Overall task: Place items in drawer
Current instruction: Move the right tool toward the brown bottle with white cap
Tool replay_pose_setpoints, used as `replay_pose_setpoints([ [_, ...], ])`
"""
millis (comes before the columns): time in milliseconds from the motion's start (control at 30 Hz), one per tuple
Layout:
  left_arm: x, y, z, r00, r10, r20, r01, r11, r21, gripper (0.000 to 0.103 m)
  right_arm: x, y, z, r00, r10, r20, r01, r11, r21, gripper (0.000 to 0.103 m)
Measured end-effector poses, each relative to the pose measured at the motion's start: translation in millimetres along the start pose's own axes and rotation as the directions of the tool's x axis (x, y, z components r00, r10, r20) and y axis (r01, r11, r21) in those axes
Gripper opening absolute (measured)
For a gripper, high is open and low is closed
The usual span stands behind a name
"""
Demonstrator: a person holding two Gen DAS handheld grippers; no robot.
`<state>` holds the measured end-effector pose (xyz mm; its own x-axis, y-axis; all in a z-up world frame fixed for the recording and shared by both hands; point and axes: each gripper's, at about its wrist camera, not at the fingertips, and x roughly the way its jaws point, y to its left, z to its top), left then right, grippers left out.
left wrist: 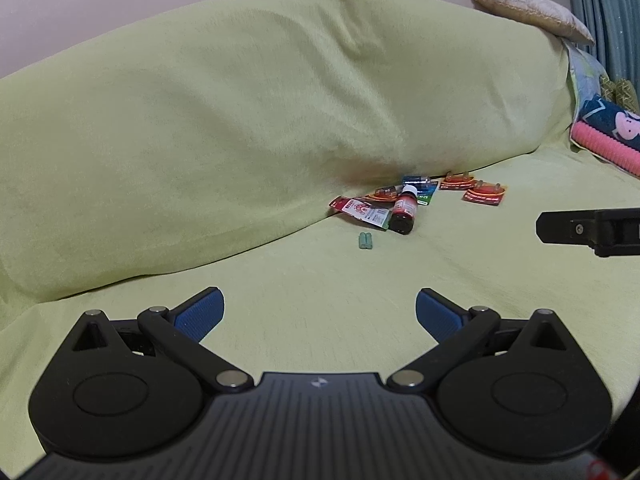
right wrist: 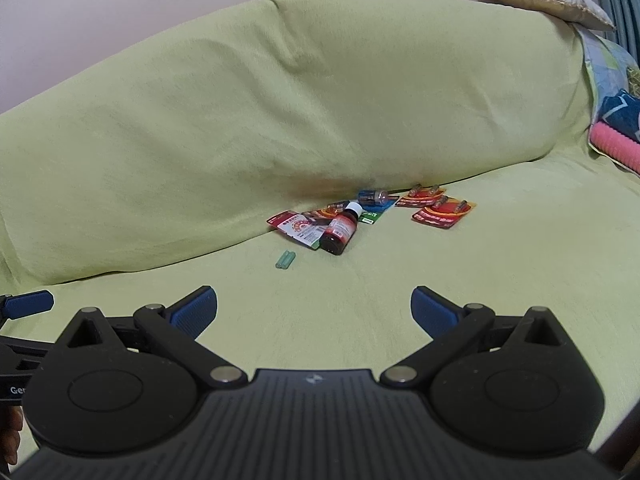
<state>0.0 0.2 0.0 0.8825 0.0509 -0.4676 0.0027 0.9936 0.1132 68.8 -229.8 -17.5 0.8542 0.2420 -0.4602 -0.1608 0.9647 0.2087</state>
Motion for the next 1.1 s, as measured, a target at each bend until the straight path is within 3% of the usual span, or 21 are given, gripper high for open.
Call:
replay_pose_setpoints([
  [133,6,8,0,1.0,-0.03,0.008,0.03,1.0,-0.008,0.102,29,-8,5,0.998,-0.007,-0.058,0.008,1.0,0.021,0.103],
  [200,28,22,4,0.998,-0.043,-0.043,0.042,0.999,-0.026,0.102,43,-12,7,0.996,-0.01,-0.086,0.013,0.999,0.031,0.103],
  [267,74,11,20,0.992,-0.009,-0.126,0.012,1.0,0.022,0.102,62,-18,10,0.994,-0.01,-0.11,0.014,0.999,0.04,0.102],
  [333,89,-5,19,0.995,0.02,-0.101,-0.016,0.999,0.041,0.102,93,-27,11,0.994,-0.001,-0.113,0.007,0.999,0.045,0.102],
  [533,143,-3,29,0.997,-0.003,-0.073,0.004,1.0,0.024,0.102,160,-41,10,0.996,0.012,-0.086,-0.008,0.999,0.047,0.102],
  [1100,236,-19,24,0.996,0.024,-0.088,-0.021,0.999,0.028,0.102,279,-53,6,0.994,0.064,-0.087,-0.058,0.996,0.069,0.101],
])
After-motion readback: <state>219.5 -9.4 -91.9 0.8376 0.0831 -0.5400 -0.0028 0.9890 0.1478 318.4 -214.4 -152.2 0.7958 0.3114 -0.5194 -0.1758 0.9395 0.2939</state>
